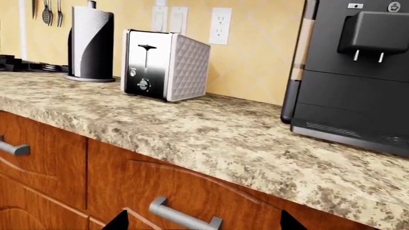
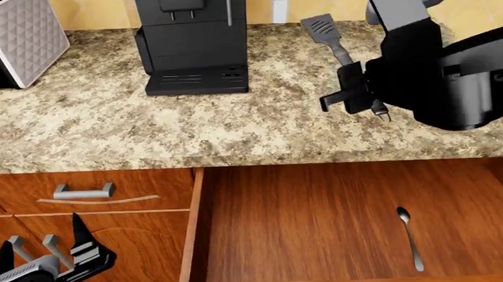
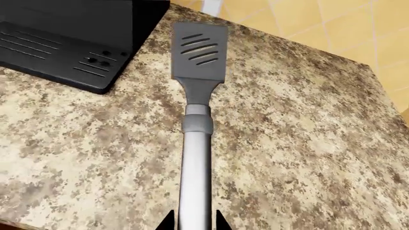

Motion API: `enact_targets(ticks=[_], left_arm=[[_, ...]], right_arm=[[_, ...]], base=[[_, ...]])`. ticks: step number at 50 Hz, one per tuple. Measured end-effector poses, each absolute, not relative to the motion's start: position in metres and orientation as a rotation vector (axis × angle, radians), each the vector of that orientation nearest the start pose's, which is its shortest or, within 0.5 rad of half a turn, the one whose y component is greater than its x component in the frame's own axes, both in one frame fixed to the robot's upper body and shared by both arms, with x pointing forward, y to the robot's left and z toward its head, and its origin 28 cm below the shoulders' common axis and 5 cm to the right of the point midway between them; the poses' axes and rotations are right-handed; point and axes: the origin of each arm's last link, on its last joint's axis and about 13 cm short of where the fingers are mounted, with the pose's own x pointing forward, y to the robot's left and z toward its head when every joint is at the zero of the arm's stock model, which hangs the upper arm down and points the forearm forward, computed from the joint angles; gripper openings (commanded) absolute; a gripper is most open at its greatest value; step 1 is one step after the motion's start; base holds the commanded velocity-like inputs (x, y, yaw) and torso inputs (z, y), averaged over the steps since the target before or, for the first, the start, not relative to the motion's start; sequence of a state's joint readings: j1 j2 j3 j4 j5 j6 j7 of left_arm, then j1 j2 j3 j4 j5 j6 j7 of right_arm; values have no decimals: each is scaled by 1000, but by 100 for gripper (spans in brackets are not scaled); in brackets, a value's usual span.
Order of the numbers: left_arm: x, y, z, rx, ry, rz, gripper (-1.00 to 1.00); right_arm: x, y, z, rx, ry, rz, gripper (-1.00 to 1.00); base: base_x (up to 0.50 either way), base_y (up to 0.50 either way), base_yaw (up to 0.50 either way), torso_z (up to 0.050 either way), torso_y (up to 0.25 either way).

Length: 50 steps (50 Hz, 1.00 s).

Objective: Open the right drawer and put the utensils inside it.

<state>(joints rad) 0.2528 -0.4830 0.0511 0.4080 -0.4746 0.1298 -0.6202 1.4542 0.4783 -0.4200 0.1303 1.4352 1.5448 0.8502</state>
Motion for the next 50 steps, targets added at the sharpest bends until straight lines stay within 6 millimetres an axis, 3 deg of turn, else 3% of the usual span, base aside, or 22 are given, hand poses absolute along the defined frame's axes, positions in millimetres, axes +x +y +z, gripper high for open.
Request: enact_targets(ticks=[23, 50], left_arm=[[162, 270, 75, -112, -191, 393, 100], [163, 270, 74, -107, -185, 395, 100]], right_arm=[[249, -137, 327, -390, 477, 282, -100], [227, -145, 305, -549, 535, 482, -100]], base=[[0, 0, 0, 0, 0], [0, 0, 0, 0, 0]])
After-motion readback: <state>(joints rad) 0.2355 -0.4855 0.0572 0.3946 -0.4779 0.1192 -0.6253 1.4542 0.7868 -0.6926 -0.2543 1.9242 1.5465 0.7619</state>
